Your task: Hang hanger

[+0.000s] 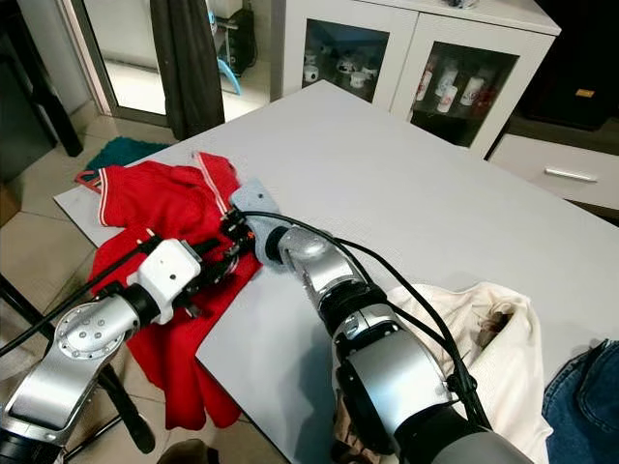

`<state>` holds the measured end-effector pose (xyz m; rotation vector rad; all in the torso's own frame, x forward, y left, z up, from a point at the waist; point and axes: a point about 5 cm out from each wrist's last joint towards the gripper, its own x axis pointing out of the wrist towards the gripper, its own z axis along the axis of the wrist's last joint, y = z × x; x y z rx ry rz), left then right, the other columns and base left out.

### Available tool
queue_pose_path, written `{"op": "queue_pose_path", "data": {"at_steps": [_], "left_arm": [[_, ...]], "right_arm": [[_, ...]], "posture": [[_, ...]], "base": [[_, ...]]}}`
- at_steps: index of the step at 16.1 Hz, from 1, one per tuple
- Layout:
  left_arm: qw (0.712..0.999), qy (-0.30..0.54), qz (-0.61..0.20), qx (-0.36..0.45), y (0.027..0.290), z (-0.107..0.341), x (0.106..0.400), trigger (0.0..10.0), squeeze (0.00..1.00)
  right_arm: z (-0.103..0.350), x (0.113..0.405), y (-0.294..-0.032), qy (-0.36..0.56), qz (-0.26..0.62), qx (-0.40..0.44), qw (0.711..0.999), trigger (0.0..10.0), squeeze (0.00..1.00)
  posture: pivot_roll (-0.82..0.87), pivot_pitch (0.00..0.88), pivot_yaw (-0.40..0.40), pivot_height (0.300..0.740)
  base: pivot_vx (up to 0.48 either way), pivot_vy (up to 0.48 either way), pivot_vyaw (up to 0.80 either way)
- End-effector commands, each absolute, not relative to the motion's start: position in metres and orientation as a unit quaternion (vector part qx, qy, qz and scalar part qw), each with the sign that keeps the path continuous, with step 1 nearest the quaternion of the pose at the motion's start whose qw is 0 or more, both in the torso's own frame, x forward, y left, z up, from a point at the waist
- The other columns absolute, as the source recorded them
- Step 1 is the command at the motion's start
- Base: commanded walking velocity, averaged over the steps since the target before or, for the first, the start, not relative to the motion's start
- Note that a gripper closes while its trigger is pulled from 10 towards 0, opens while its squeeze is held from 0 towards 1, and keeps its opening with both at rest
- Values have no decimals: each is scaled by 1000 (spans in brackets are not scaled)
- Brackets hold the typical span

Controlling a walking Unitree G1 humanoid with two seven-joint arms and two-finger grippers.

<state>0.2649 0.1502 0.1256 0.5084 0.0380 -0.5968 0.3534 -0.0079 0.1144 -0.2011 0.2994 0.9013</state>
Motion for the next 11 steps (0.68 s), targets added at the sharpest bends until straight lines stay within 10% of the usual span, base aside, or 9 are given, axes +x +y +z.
{"op": "queue_pose_path", "data": {"at_steps": [1, 11], "left_arm": [[931, -3, -260, 256, 157, 140, 270, 10000, 0], [933, 80, -48, 348, 227, 140, 282, 10000, 0]], "right_arm": [[97, 354, -27, 187, 400, -126, 888, 10000, 0], [85, 360, -60, 205, 313, -184, 909, 10000, 0]], "posture": [[181, 13, -51, 740], [179, 10, -56, 740]], "base": [[0, 0, 0], [0, 0, 0]]}}
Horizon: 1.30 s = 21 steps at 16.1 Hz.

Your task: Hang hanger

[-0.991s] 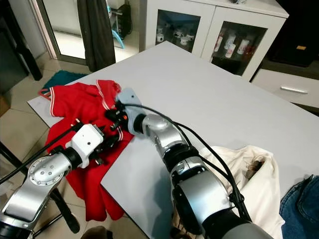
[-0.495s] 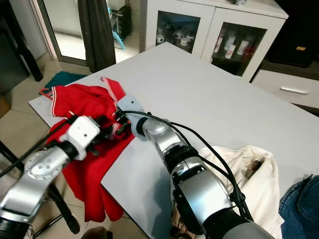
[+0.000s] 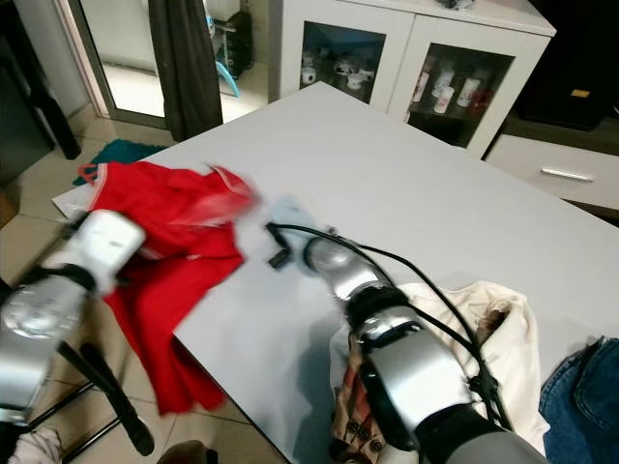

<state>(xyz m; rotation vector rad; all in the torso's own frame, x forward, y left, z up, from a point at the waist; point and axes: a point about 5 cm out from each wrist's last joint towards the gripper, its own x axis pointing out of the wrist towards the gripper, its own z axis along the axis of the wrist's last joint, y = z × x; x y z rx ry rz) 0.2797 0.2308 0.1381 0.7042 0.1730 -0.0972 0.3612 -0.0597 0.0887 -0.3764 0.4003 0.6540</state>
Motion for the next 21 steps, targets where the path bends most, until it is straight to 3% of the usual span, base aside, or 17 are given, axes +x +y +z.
{"op": "queue_pose_path", "data": {"at_steps": [1, 4, 8, 13, 17, 21], "left_arm": [[931, 87, -29, 354, 232, 140, 283, 10000, 0], [932, 92, -4, 350, 237, 139, 285, 10000, 0], [929, 100, -80, 347, 216, 122, 283, 10000, 0], [917, 97, -164, 351, 188, 102, 289, 10000, 0], [886, 63, -278, 367, 155, 93, 282, 10000, 0], [869, 37, -321, 374, 141, 91, 277, 10000, 0]], "right_arm": [[84, 360, -62, 207, 310, -186, 909, 10000, 0], [86, 362, -68, 203, 297, -176, 916, 10000, 0], [118, 377, -62, 150, 286, -72, 944, 10000, 0], [167, 392, -59, 69, 309, 18, 948, 10000, 0], [172, 391, -51, 61, 339, 0, 939, 10000, 0], [176, 391, -45, 55, 349, 5, 935, 10000, 0]], "posture": [[179, 10, -56, 740], [179, 10, -56, 740], [173, 10, -52, 740], [166, 12, -49, 740], [158, 11, -48, 740], [171, 14, -50, 740]], "base": [[0, 0, 0], [0, 0, 0], [0, 0, 0], [0, 0, 0], [0, 0, 0], [0, 0, 0]]}}
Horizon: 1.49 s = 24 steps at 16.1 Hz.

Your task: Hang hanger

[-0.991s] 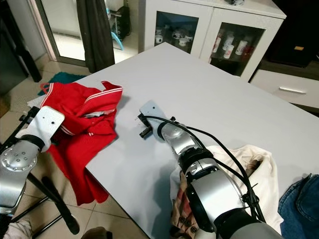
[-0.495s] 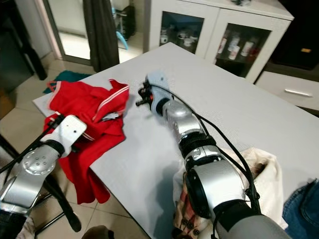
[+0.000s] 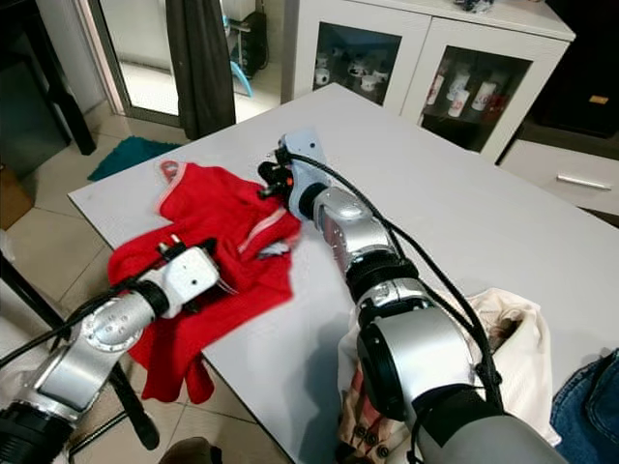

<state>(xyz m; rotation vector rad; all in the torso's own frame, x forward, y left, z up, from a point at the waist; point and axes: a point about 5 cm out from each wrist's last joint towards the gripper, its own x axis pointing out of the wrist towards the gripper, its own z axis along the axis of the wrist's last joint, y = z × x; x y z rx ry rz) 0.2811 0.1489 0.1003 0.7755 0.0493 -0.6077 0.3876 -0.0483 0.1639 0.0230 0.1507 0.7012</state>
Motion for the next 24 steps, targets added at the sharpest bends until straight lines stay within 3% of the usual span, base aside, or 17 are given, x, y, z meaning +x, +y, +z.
{"op": "queue_pose_path", "data": {"at_steps": [1, 3, 5, 7, 14, 19, 24], "left_arm": [[867, 33, -327, 374, 140, 91, 276, 10000, 0], [863, 21, -340, 373, 139, 92, 275, 10000, 0], [861, 18, -341, 377, 143, 91, 274, 10000, 0], [862, 15, -337, 378, 145, 92, 275, 10000, 0], [866, -1, -297, 403, 152, 100, 279, 10000, 0], [874, 83, -178, 445, 200, 106, 283, 10000, 0], [886, 110, -95, 440, 225, 115, 285, 10000, 0]], "right_arm": [[176, 390, -44, 55, 354, 3, 934, 10000, 0], [173, 387, -39, 60, 374, 0, 926, 10000, 0], [151, 370, -26, 99, 448, -19, 888, 10000, 0], [134, 360, -21, 130, 471, -31, 872, 10000, 0], [88, 347, -40, 210, 407, -118, 881, 10000, 0], [61, 338, -61, 247, 375, -165, 878, 10000, 0], [60, 339, -67, 250, 363, -165, 883, 10000, 0]], "posture": [[172, 14, -49, 740], [172, 14, -49, 740], [169, 14, -44, 740], [167, 16, -45, 740], [166, 18, -54, 740], [170, 17, -55, 740], [171, 16, -53, 740]], "base": [[0, 0, 0], [0, 0, 0], [0, 0, 0], [0, 0, 0], [0, 0, 0], [0, 0, 0], [0, 0, 0]]}}
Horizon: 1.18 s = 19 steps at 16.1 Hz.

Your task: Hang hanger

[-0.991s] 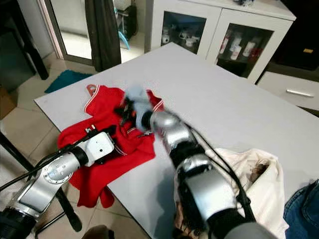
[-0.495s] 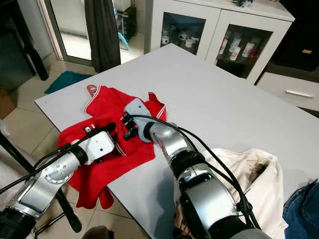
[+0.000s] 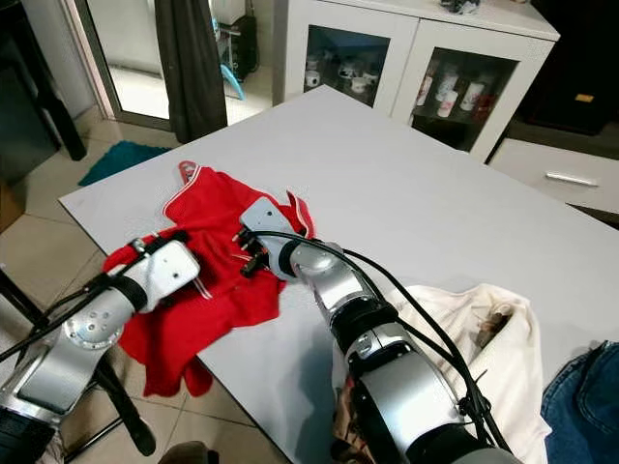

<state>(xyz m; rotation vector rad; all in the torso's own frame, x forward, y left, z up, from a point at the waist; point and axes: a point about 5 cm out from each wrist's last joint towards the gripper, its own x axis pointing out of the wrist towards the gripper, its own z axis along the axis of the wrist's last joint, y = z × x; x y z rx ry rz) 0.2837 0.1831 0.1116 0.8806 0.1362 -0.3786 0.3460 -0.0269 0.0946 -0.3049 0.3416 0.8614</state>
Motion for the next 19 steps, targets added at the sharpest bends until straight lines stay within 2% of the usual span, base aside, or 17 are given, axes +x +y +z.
{"op": "queue_pose_path", "data": {"at_steps": [1, 5, 13, 15, 17, 18, 19], "left_arm": [[895, 97, -64, 430, 228, 122, 289, 10000, 0], [922, 70, -29, 379, 229, 137, 292, 10000, 0], [896, 81, -23, 436, 255, 148, 281, 10000, 0], [901, 66, -16, 429, 258, 155, 280, 10000, 0], [958, 23, -42, 282, 245, 167, 280, 10000, 0], [977, 4, -80, 196, 233, 171, 278, 10000, 0], [982, -9, -133, 132, 218, 172, 274, 10000, 0]], "right_arm": [[62, 340, -67, 248, 361, -164, 884, 10000, 0], [60, 340, -73, 251, 356, -167, 884, 10000, 0], [58, 342, -84, 258, 340, -172, 888, 10000, 0], [58, 342, -84, 258, 338, -173, 888, 10000, 0], [59, 342, -83, 255, 337, -168, 890, 10000, 0], [63, 344, -81, 246, 334, -155, 897, 10000, 0], [71, 349, -78, 229, 327, -132, 907, 10000, 0]], "posture": [[170, 13, -55, 740], [168, 10, -57, 740], [166, 6, -59, 740], [169, 6, -59, 740], [173, 5, -58, 740], [174, 6, -57, 740], [173, 5, -56, 740]], "base": [[0, 0, 0], [0, 0, 0], [0, 0, 0], [0, 0, 0], [0, 0, 0], [0, 0, 0], [0, 0, 0]]}}
